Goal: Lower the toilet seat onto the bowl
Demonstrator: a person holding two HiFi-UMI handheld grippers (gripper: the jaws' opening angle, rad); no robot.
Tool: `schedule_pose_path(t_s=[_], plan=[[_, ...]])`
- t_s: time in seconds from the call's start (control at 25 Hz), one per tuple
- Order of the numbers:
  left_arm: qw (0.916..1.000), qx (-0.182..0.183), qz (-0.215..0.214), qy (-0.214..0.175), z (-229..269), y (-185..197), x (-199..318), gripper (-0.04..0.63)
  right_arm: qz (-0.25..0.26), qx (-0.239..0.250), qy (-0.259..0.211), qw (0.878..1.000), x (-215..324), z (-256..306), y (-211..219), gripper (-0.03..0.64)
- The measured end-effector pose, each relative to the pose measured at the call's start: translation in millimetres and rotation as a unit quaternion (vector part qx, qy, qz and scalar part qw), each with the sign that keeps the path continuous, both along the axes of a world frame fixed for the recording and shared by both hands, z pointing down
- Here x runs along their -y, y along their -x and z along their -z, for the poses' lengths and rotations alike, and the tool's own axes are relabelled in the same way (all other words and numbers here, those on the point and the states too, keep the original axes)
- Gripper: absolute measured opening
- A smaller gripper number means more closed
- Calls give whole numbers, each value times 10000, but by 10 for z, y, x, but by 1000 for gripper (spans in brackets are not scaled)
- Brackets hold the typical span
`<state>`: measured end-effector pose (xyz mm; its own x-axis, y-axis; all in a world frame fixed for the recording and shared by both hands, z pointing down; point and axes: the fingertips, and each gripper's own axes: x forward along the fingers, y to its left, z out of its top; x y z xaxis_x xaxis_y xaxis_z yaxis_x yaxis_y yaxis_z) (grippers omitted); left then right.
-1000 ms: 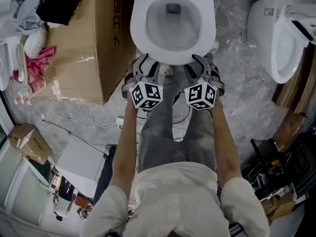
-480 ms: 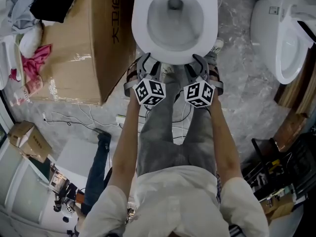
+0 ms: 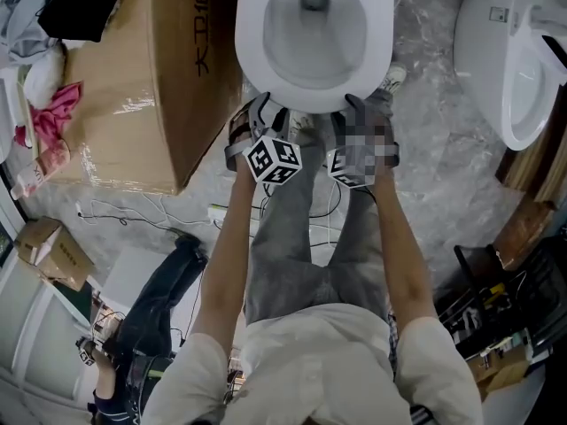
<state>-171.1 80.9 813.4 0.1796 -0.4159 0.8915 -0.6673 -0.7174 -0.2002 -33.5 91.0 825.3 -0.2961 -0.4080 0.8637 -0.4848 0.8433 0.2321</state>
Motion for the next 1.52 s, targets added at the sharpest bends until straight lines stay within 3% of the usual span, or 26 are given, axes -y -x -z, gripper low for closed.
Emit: schedule_pose_path(t_s=[0.76, 1.12, 1.52], plan=[[9993, 198, -56, 312, -517, 19, -47, 262, 112, -425, 103, 9990, -46, -518, -20, 239], [9992, -84, 128, 378, -514, 25, -64, 236, -108, -378, 362, 9986, -60, -543, -47, 233], [9968, -618, 496, 100, -91, 89, 30, 187, -410, 71, 35, 9991, 48, -45, 57, 189]])
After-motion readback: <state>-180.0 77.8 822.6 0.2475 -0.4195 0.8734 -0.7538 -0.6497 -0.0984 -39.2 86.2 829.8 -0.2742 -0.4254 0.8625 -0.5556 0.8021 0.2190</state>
